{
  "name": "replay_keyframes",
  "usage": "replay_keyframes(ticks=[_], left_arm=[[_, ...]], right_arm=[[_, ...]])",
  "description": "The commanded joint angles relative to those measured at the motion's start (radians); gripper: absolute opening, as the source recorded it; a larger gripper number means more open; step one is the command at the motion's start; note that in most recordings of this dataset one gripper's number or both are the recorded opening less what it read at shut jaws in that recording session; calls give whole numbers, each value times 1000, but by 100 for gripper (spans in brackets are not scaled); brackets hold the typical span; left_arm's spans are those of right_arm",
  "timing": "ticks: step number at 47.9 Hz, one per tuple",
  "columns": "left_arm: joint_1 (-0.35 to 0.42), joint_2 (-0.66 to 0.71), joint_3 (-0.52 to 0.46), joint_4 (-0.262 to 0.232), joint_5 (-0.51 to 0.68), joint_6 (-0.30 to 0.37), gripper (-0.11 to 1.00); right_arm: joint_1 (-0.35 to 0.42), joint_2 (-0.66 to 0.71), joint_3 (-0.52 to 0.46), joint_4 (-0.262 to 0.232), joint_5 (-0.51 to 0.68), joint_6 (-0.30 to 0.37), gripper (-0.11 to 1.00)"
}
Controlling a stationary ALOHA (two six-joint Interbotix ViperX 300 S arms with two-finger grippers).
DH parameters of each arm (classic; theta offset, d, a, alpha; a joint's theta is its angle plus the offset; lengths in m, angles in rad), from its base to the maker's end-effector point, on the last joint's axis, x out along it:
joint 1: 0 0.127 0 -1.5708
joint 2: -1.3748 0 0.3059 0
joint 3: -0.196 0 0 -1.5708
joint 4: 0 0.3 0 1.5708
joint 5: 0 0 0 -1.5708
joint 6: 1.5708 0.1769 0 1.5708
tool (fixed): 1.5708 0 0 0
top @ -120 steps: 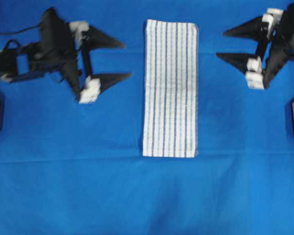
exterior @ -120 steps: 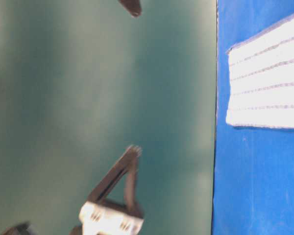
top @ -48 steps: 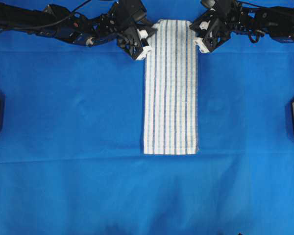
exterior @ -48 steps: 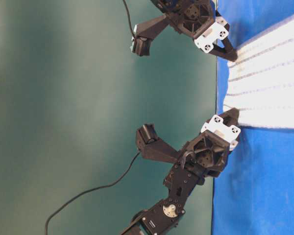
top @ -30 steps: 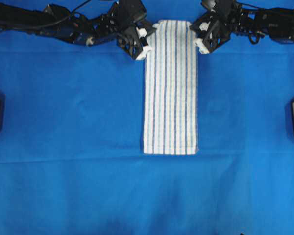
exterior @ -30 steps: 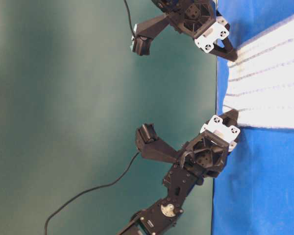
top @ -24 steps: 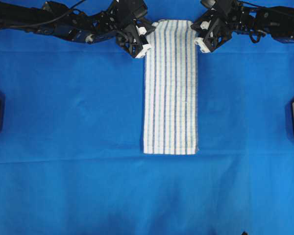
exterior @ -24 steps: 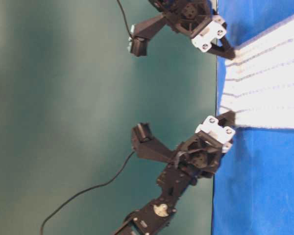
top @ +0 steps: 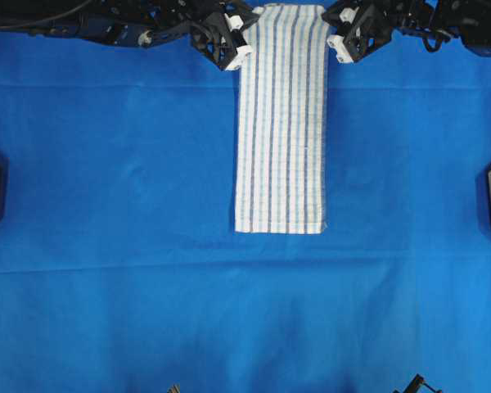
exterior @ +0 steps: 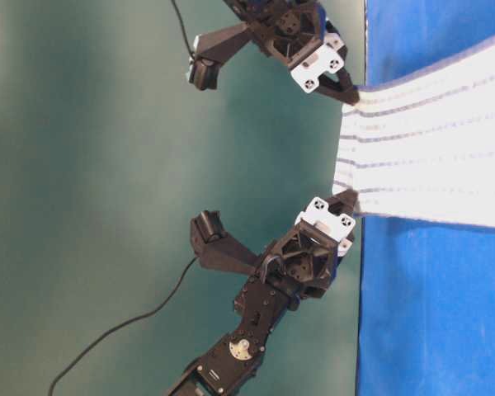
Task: Fold the blue towel.
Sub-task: 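Lift the top end and fold it down onto the bottom half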
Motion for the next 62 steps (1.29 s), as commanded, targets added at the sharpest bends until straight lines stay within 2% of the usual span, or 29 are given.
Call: replay_keyframes(ticks=[1, 11, 19, 29, 42, 56, 62], left_arm=[[5, -46, -17, 0, -3, 2, 2], [-31, -104, 9, 0, 5, 5, 2], [-72, -161, 54, 0, 6, 38, 2], [-138, -238, 138, 0, 6, 74, 2], [-238, -305, 238, 0, 6, 81, 2], [-385, -319, 288, 0, 2, 72, 2], [-453, -318, 295, 0, 2, 46, 2]], right_arm=[[-8, -41, -17, -2, 8, 3, 7], [12, -133, 32, -2, 14, 6, 7], [67, -241, 86, -2, 15, 8, 7], [176, -365, 179, 0, 28, 9, 7], [330, -436, 264, 14, 52, 21, 7], [531, -436, 279, 66, 130, 25, 7], [606, -431, 279, 107, 155, 25, 8]])
